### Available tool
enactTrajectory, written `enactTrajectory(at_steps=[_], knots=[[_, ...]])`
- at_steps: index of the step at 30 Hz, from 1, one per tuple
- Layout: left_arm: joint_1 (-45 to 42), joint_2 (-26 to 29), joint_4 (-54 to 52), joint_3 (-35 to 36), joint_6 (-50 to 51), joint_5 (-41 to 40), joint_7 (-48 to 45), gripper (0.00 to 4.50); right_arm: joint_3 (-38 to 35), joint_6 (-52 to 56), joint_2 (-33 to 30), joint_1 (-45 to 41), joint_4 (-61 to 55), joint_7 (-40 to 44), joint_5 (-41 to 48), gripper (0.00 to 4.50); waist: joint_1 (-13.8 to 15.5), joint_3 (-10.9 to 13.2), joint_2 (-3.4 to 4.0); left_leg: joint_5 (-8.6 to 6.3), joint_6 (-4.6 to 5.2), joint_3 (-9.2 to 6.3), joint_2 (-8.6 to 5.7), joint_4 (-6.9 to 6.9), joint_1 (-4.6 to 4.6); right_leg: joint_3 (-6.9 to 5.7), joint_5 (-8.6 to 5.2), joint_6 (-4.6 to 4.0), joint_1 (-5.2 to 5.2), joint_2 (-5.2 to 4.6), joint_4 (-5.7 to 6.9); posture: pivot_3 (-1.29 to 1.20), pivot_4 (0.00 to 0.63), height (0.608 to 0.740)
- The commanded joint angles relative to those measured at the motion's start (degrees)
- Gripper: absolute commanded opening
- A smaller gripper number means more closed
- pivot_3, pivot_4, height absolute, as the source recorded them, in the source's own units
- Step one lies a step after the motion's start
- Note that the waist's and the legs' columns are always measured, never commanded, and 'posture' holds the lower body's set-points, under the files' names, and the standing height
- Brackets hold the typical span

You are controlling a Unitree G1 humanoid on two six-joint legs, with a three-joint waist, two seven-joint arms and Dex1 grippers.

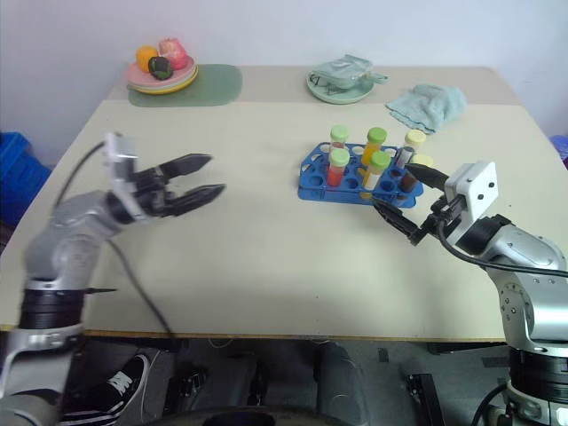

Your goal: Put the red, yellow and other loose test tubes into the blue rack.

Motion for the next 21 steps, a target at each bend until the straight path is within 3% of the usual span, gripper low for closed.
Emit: enactTrajectory(at_steps=[1,9,21], knots=[[3.8,6.3,1.7,5.9,-2.6,-2.0,-10.0,4.07,1.4,0.3,-1.1,-2.1,-0.7,3.3,1.9,4.50,-0.2,0.0,0.00,0.00,0.00,0.01,-0.01,-0.01,0.00,0.00,0.00,0.00,0.00,-0.01,-0.01,0.00,0.150,0.740],[12.8,14.9,9.0,12.9,-11.5,1.7,-20.8,4.07,2.1,-0.5,-2.6,-2.6,0.5,8.2,1.7,4.50,0.0,0.0,0.02,-0.01,0.01,0.02,0.02,-0.05,-0.02,-0.02,-0.01,-0.01,-0.03,-0.10,-0.03,0.00,0.150,0.740],[17.2,14.9,1.9,17.2,-8.3,-2.7,-19.0,4.07,2.4,-2.5,-2.7,-2.2,2.7,10.5,0.6,4.50,-0.3,0.0,0.02,-0.03,0.04,0.02,0.04,-0.05,-0.02,-0.05,0.00,-0.01,-0.03,-0.21,-0.01,0.00,0.150,0.740]])
